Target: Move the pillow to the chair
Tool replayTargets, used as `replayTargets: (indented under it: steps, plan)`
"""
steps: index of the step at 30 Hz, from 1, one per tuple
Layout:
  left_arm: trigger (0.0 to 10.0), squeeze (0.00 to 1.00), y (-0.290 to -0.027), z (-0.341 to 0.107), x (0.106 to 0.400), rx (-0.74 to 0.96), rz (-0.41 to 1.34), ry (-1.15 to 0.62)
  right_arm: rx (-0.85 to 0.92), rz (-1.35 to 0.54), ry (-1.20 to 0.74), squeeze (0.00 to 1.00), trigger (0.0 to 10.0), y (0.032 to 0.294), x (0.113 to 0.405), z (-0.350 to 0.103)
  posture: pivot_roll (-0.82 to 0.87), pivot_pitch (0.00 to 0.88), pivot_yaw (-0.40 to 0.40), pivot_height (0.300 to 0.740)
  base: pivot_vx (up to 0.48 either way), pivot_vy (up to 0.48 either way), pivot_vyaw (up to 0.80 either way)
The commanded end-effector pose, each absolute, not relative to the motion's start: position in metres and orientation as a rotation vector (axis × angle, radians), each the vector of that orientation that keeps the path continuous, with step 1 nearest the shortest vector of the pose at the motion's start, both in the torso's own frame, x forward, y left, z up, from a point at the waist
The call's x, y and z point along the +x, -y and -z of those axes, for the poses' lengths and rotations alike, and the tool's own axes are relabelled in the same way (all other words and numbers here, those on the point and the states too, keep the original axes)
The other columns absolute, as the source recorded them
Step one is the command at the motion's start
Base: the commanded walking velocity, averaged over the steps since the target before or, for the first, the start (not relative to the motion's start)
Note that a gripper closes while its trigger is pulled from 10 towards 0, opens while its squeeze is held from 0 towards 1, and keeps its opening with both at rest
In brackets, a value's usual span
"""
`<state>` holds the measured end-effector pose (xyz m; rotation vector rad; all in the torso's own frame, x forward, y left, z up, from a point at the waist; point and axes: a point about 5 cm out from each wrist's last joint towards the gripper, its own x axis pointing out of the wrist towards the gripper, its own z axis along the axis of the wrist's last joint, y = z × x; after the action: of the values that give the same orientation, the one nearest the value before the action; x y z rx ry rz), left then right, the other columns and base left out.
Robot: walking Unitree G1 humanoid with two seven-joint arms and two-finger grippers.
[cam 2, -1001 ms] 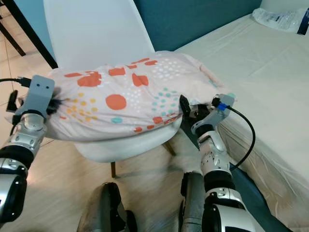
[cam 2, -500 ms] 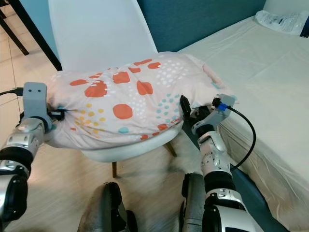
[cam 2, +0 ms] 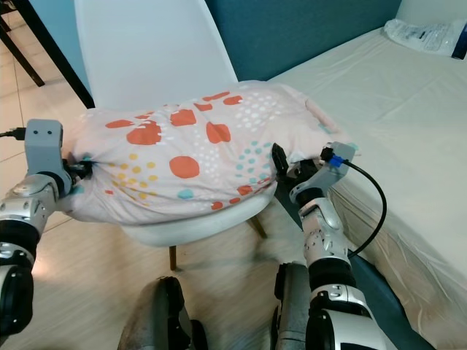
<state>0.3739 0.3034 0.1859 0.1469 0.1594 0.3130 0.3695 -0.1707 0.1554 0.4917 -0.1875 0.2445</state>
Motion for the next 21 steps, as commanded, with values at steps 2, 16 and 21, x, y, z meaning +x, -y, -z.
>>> replayTargets:
  steps: [2,16,21]
  plan:
    - [10.0,0.0,-0.321,-0.196,0.368,0.17,-0.383,-0.149,0.489,-0.257,0.207,0.26,10.0,0.172,0.368,-0.159,-0.05,0.199,0.063,0.586,0.0,0.0,0.0]
    - [10.0,0.0,-0.361,-0.229,0.352,0.389,-0.592,-0.093,0.494,-0.208,0.212,0.17,10.0,0.18,0.367,-0.157,-0.03,0.209,0.064,0.586,0.0,0.0,0.0]
    - [10.0,0.0,-0.341,-0.214,0.361,0.34,-0.496,-0.112,0.495,-0.221,0.208,0.16,10.0,0.176,0.365,-0.155,-0.04,0.207,0.072,0.586,0.0,0.0,0.0]
